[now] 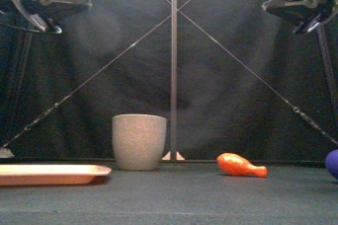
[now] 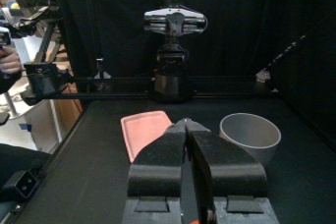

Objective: Pick the drumstick then place it on the pink plate
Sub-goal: Pick the drumstick

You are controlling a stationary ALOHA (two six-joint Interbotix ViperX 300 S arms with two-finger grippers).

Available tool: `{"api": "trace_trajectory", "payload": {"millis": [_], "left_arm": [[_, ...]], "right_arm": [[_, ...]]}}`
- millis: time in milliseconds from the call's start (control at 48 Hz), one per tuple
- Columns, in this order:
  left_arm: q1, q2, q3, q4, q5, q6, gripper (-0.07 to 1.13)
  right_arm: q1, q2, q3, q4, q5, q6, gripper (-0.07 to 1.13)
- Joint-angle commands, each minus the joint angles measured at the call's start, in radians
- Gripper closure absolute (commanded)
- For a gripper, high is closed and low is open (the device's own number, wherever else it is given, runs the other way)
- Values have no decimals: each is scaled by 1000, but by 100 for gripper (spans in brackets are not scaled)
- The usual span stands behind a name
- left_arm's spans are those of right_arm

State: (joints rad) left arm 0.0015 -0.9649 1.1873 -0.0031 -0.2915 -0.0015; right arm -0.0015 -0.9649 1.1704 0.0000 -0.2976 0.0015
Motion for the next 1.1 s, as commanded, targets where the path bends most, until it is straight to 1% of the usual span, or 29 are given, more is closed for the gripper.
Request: {"api": "trace_trajectory", "payload": {"millis": [21, 83, 208, 354, 500, 646, 792, 958, 1104], "left_arm": [[5, 14, -26, -6, 11, 2, 96], [5, 18, -26, -11, 26, 0, 98], [5, 23, -25, -31, 52, 0, 98], [5, 29, -21, -51, 57, 2, 98], [5, 44, -21, -51, 57, 2, 98], [6, 64, -21, -51, 57, 2, 98], [15, 80, -21, -51, 57, 2, 98], [17, 81, -18, -51, 57, 2, 98], [15, 81, -15, -51, 57, 2, 98]], "right_arm": [[2, 37, -2, 12, 2, 15, 98], [6, 66, 3, 29, 8, 31, 99], [6, 169, -6, 74, 29, 74, 99], [5, 298, -48, 94, 77, 121, 99], [5, 419, -100, 101, 215, 132, 99], [-2, 546, -181, 141, 414, 132, 99], [-11, 658, -272, 184, 552, 135, 99], [-11, 738, -324, 190, 575, 164, 98], [-26, 781, -344, 141, 575, 236, 97]]}}
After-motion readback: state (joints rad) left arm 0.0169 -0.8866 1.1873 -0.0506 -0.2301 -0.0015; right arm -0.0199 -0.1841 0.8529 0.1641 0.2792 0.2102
